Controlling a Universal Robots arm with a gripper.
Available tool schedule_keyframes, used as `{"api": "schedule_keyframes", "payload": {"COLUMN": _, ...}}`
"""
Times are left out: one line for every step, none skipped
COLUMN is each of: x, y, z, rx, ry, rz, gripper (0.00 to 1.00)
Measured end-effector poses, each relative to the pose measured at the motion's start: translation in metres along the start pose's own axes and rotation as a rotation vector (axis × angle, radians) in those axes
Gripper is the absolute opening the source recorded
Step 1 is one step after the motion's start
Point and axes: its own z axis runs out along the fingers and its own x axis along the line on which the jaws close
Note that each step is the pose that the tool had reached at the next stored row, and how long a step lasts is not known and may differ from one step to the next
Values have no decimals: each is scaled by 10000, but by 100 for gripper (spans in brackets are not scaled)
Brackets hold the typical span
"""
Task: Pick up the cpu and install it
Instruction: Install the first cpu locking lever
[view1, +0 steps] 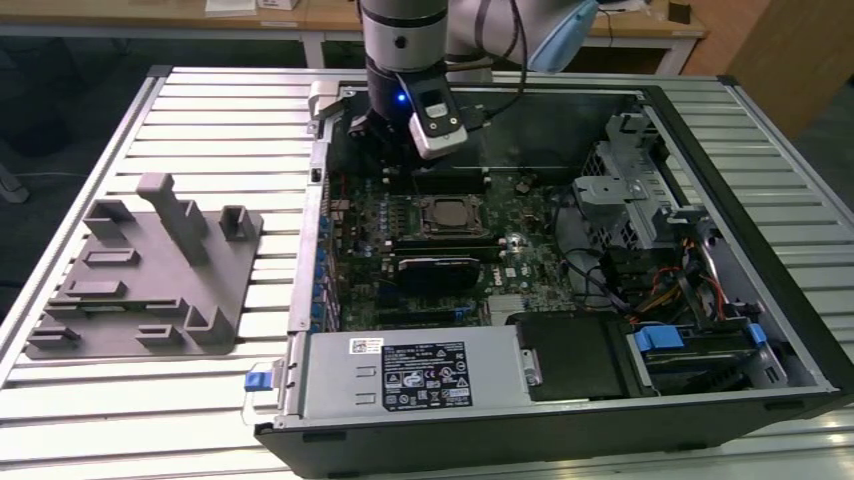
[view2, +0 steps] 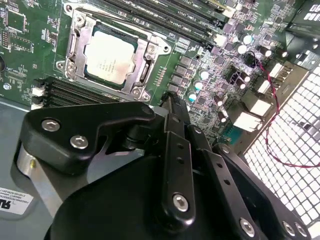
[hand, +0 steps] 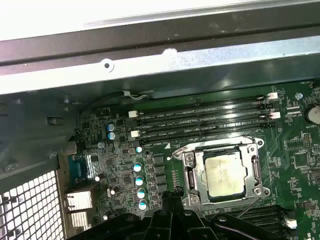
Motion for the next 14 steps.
{"api": "schedule_keyframes", "payload": {"x": 2, "y": 1, "z": -36, "rx": 0, "ry": 0, "rz": 1, "gripper": 11}}
{"api": "schedule_keyframes", "payload": {"x": 22, "y": -3, "z": -36, "rx": 0, "ry": 0, "rz": 0, "gripper": 11}}
{"api": "schedule_keyframes", "payload": {"x": 22, "y": -3, "z": -36, "rx": 0, "ry": 0, "rz": 0, "gripper": 11}}
{"api": "schedule_keyframes", "payload": {"x": 24, "y": -3, "z": -36, "rx": 0, "ry": -1, "rz": 0, "gripper": 11}}
{"api": "schedule_keyframes", "payload": {"x": 25, "y": -3, "z": -36, "rx": 0, "ry": 0, "rz": 0, "gripper": 11}}
{"api": "schedule_keyframes", "payload": {"x": 25, "y": -3, "z": -36, "rx": 0, "ry": 0, "rz": 0, "gripper": 11}}
{"api": "schedule_keyframes", "payload": {"x": 26, "y": -3, "z": -36, "rx": 0, "ry": 0, "rz": 0, "gripper": 11}}
{"api": "schedule_keyframes", "payload": {"x": 28, "y": -3, "z": -36, "rx": 0, "ry": 0, "rz": 1, "gripper": 11}}
{"api": "schedule_keyframes", "payload": {"x": 31, "y": -4, "z": -36, "rx": 0, "ry": -1, "rz": 2, "gripper": 11}}
{"api": "schedule_keyframes", "payload": {"x": 33, "y": -4, "z": -36, "rx": 0, "ry": 0, "rz": 1, "gripper": 11}}
{"api": "schedule_keyframes", "payload": {"x": 33, "y": -4, "z": -36, "rx": 0, "ry": 0, "rz": 0, "gripper": 11}}
{"api": "schedule_keyframes", "payload": {"x": 33, "y": -4, "z": -36, "rx": 0, "ry": 0, "rz": -1, "gripper": 11}}
{"api": "schedule_keyframes", "payload": {"x": 34, "y": -4, "z": -36, "rx": 0, "ry": 0, "rz": 0, "gripper": 11}}
{"api": "schedule_keyframes", "payload": {"x": 34, "y": -4, "z": -36, "rx": 1, "ry": 0, "rz": 0, "gripper": 11}}
